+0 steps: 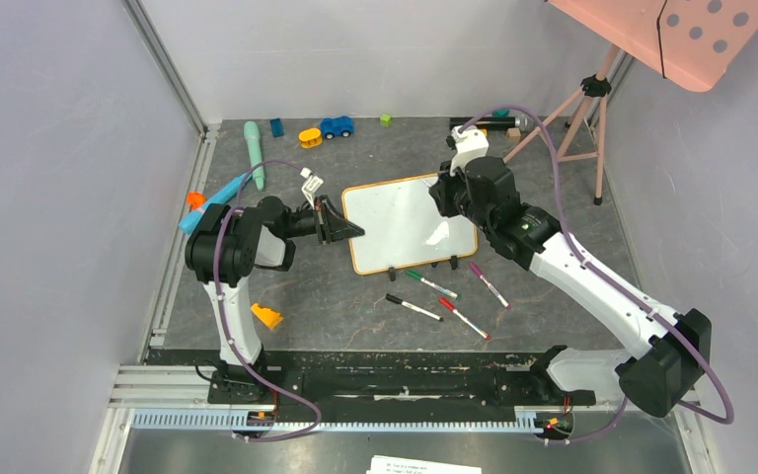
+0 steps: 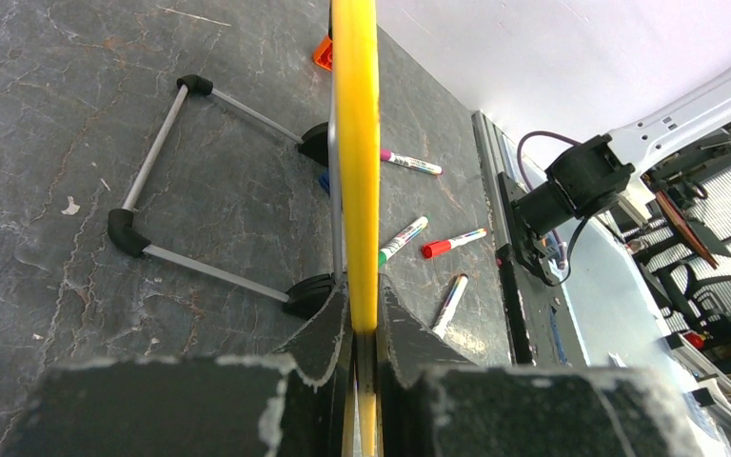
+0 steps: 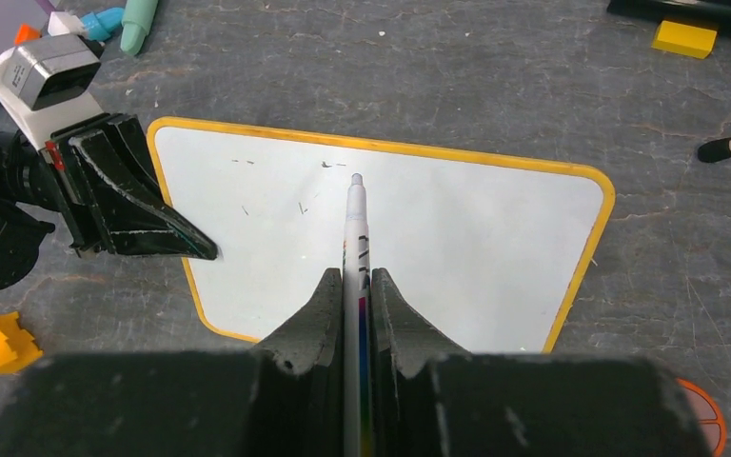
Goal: Write a sentence on the whiteboard
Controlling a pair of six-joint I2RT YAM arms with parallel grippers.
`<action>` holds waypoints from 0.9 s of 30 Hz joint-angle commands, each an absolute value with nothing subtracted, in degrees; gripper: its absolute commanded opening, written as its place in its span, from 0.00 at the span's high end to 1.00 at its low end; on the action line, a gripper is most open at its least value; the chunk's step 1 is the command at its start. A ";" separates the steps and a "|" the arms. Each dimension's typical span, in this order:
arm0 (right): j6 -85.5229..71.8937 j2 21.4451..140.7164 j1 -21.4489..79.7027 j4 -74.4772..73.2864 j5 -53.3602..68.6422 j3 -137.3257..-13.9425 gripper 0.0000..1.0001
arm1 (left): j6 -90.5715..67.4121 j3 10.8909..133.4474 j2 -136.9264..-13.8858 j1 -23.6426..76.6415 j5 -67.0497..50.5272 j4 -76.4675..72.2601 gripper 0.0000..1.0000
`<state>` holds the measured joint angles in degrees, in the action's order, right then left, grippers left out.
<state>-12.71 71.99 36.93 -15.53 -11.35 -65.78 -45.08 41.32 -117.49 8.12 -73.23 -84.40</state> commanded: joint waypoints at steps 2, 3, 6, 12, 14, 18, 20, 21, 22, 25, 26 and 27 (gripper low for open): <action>-10.93 72.56 38.44 -13.04 -12.53 -68.83 1.00 | -43.51 42.57 -116.91 8.27 -76.42 -89.21 0.98; -10.63 72.63 38.65 -12.90 -12.48 -68.83 1.00 | -43.51 42.56 -116.96 8.26 -76.61 -89.21 0.98; -10.08 73.17 39.17 -12.73 -12.36 -69.06 1.00 | -43.51 42.67 -116.89 8.26 -76.88 -89.21 0.98; -8.96 74.07 40.08 -11.89 -12.41 -70.00 1.00 | -43.59 42.54 -116.83 8.26 -77.40 -89.21 0.98; -8.77 74.40 40.30 -11.66 -12.34 -70.21 1.00 | -43.77 42.47 -116.84 8.26 -76.74 -89.21 0.98; -8.52 75.04 40.91 -11.45 -11.63 -70.49 1.00 | -43.82 42.22 -116.93 8.17 -75.12 -89.23 0.98; -8.32 75.15 41.45 -11.27 -11.62 -70.58 1.00 | -43.77 42.11 -116.93 8.18 -74.86 -89.21 0.98; -8.26 75.25 41.63 -11.17 -11.71 -70.58 1.00 | -43.77 42.11 -116.88 8.17 -74.87 -89.21 0.98; -8.21 75.27 41.89 -11.10 -11.69 -70.58 1.00 | -43.77 42.02 -116.81 8.18 -74.80 -89.21 0.98; -7.88 75.56 42.64 -10.95 -11.70 -70.40 1.00 | -43.90 42.08 -116.86 8.20 -74.63 -89.21 0.98; -7.82 75.66 42.70 -10.90 -11.72 -70.32 1.00 | -44.03 42.18 -116.76 8.17 -74.63 -89.21 0.98; -7.83 75.71 42.90 -10.81 -11.77 -70.25 1.00 | -44.12 42.20 -116.68 8.17 -74.54 -89.21 0.98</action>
